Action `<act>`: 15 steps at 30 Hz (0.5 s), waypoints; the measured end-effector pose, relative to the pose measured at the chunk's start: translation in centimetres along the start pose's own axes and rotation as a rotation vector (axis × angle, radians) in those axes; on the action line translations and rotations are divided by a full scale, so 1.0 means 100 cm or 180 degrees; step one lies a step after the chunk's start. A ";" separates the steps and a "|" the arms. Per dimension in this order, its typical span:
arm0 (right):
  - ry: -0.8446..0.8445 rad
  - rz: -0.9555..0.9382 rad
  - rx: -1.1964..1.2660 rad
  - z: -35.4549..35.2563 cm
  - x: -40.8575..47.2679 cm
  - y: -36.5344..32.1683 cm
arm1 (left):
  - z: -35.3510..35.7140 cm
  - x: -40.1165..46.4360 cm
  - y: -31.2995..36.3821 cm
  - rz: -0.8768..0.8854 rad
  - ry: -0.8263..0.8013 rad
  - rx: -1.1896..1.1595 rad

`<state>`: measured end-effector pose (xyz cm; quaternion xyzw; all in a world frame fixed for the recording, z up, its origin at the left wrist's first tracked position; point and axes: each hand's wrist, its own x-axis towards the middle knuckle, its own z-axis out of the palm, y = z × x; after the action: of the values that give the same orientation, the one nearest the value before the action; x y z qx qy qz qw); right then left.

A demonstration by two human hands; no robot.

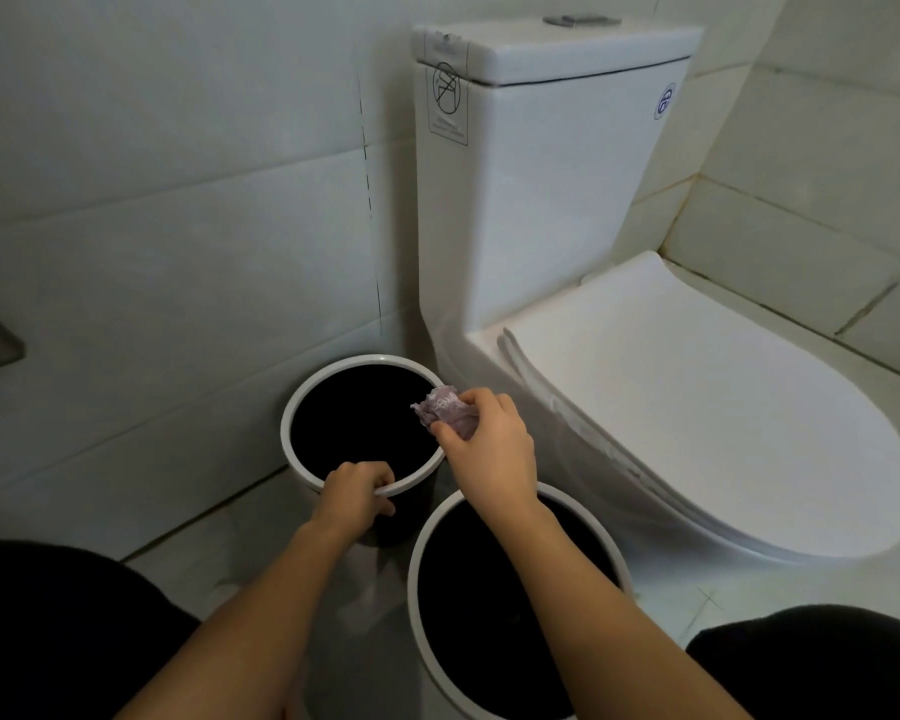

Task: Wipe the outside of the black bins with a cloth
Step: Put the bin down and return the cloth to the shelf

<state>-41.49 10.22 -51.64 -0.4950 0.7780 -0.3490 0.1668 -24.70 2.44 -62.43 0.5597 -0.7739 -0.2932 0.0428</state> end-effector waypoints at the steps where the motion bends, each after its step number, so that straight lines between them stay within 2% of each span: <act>1: 0.0008 0.0002 -0.0004 0.000 0.000 0.000 | 0.001 0.001 0.000 -0.0007 -0.0023 0.0019; 6: 0.0055 0.0025 -0.0003 -0.004 0.002 0.000 | -0.008 0.008 0.013 0.0040 -0.0271 0.0020; 12: 0.0209 0.0104 0.0155 -0.023 0.009 -0.007 | -0.077 0.014 0.081 0.0553 0.0445 -0.0820; 15: 0.0404 0.0014 0.0249 -0.044 0.018 -0.015 | -0.115 0.011 0.122 0.0831 0.0426 -0.1352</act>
<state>-43.98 9.92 -47.33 -0.4633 0.7738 -0.4095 0.1372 -30.82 -0.79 -47.10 0.4518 -0.7561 -0.4034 0.2480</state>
